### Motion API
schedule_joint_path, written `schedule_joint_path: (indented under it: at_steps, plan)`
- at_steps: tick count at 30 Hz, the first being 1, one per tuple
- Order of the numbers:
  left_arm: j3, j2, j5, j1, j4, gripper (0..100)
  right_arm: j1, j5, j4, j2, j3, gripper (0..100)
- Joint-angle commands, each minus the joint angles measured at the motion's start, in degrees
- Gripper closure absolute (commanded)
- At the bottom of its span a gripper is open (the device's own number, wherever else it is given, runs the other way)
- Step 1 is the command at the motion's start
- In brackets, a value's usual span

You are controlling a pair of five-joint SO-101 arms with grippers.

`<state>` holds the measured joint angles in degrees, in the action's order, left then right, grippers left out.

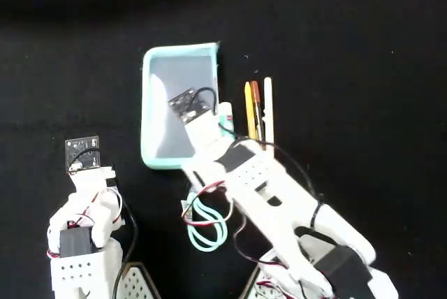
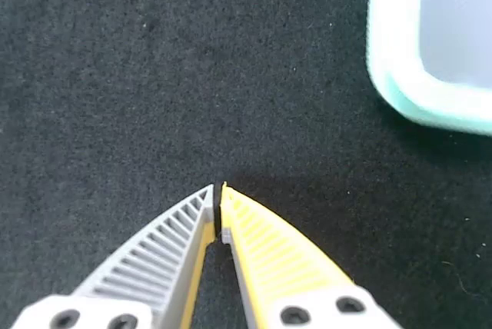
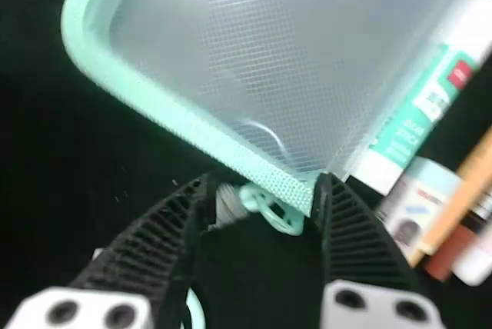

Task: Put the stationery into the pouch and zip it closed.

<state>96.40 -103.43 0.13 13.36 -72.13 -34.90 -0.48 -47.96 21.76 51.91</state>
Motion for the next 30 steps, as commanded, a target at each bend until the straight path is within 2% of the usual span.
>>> schedule_joint_path:
  at_steps: [1, 8, 13, 25, 30]
  plan:
    - [0.9, -0.5, 0.2, 0.5, -0.7, 97, 1.8, 1.1, -6.4, 4.3, -3.9, 77.6]
    - [0.9, -0.5, 0.2, 0.5, -0.7, 97, -2.9, 1.1, -8.6, 4.9, -1.9, 77.3]
    - [0.9, -0.5, 0.2, 0.5, -0.7, 97, -5.3, 1.1, -2.4, 1.9, 0.6, 77.3]
    - [0.9, -0.5, 0.2, 0.6, -0.7, 97, 6.6, 1.1, 0.6, -14.9, -7.5, 77.3]
    - [0.9, -0.5, 0.2, 0.6, -0.7, 97, 7.5, 1.1, 0.4, -18.6, -13.1, 77.6]
